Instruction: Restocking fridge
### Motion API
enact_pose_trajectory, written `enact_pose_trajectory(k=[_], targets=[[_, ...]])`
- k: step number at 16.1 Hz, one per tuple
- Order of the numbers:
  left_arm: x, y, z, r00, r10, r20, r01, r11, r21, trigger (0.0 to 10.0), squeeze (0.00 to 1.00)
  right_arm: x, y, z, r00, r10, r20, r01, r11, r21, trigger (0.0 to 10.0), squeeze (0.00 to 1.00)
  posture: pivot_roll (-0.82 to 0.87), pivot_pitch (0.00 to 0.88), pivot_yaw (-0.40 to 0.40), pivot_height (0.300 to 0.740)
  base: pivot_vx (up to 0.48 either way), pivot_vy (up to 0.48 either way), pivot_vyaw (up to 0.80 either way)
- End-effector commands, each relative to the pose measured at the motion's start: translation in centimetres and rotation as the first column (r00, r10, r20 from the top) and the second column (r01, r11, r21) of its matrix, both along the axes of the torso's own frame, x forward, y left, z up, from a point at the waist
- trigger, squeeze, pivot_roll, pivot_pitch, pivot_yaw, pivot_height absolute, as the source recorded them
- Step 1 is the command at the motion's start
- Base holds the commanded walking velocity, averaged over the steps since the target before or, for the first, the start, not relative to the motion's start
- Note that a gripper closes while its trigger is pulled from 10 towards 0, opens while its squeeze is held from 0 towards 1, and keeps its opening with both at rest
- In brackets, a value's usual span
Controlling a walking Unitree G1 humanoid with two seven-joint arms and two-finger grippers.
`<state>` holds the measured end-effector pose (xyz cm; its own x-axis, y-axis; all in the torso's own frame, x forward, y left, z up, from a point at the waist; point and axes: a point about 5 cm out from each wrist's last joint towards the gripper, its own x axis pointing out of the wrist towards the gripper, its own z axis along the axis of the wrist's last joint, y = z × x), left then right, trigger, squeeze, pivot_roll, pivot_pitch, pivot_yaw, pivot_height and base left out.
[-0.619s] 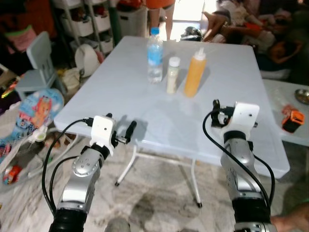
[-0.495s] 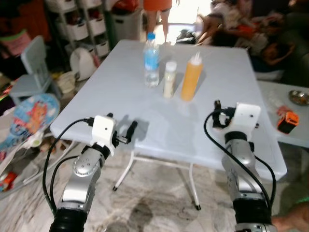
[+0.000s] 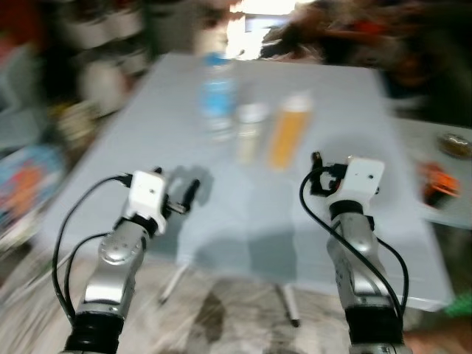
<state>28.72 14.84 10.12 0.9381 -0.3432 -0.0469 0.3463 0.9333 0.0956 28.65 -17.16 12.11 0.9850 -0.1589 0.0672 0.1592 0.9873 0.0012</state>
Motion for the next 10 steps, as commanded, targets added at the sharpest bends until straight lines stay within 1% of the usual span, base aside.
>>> enact_pose_trajectory(k=[1,2,3,4,5,6,7,8,9,10], targets=[[-0.2,-0.5,0.0,1.000,0.005,0.015,-0.005,1.000,0.000,10.0,0.00,-0.6,-0.1,0.6,1.000,0.012,0.012,-0.012,1.000,-0.002,10.0,0.00,0.03,0.000,-0.013,0.740,0.311,0.000,0.00],[-0.2,0.2,0.3,0.998,0.054,0.037,-0.054,0.999,-0.008,10.0,0.00,-1.7,0.2,0.7,0.999,0.040,0.012,-0.040,0.999,-0.007,10.0,0.00,0.03,0.000,-0.012,0.740,0.000,0.000,0.00],[-0.3,1.6,0.2,0.992,0.127,0.014,-0.127,0.992,-0.015,10.0,0.00,-3.4,0.4,0.8,0.997,0.074,0.019,-0.073,0.996,-0.042,10.0,0.00,0.02,0.000,-0.011,0.740,0.000,0.000,0.00],[-0.4,1.9,0.2,0.990,0.142,0.014,-0.142,0.990,-0.016,10.0,0.00,-3.9,0.4,0.7,0.997,0.078,0.017,-0.077,0.996,-0.047,10.0,0.00,0.02,0.000,-0.011,0.740,0.000,0.000,0.00],[-0.9,3.0,0.4,0.980,0.197,0.036,-0.197,0.980,-0.003,10.0,0.00,-5.4,0.0,0.3,0.997,0.074,-0.003,-0.074,0.996,-0.048,10.0,0.00,0.02,0.000,-0.010,0.740,0.000,0.000,0.00],[-1.2,3.6,0.5,0.972,0.232,0.045,-0.232,0.973,-0.002,10.0,0.00,-6.1,-0.5,0.1,0.998,0.051,-0.024,-0.052,0.997,-0.059,10.0,0.00,0.02,0.000,-0.007,0.740,0.000,0.000,0.00],[-1.6,4.0,0.5,0.961,0.270,0.066,-0.271,0.962,0.015,10.0,0.00,-6.3,-0.7,0.2,0.999,0.042,-0.034,-0.044,0.998,-0.052,10.0,0.00,0.01,0.000,-0.003,0.740,0.000,0.000,0.00],[-1.8,4.1,0.4,0.957,0.283,0.066,-0.284,0.959,0.013,10.0,0.00,-6.5,-0.5,0.3,0.998,0.051,-0.035,-0.053,0.997,-0.055,10.0,0.00,0.01,0.000,0.000,0.740,0.000,0.000,0.00],[-1.9,4.2,0.3,0.957,0.282,0.060,-0.283,0.959,0.009,10.0,0.00,-6.5,-0.3,0.3,0.998,0.055,-0.035,-0.057,0.997,-0.059,10.0,0.00,0.01,0.000,0.000,0.740,0.000,0.000,0.00],[-2.3,4.1,0.2,0.961,0.270,0.052,-0.271,0.963,0.010,10.0,0.00,-6.4,0.4,0.6,0.998,0.066,-0.026,-0.067,0.997,-0.044,10.0,0.00,0.02,0.000,0.007,0.740,0.000,0.000,0.00]])
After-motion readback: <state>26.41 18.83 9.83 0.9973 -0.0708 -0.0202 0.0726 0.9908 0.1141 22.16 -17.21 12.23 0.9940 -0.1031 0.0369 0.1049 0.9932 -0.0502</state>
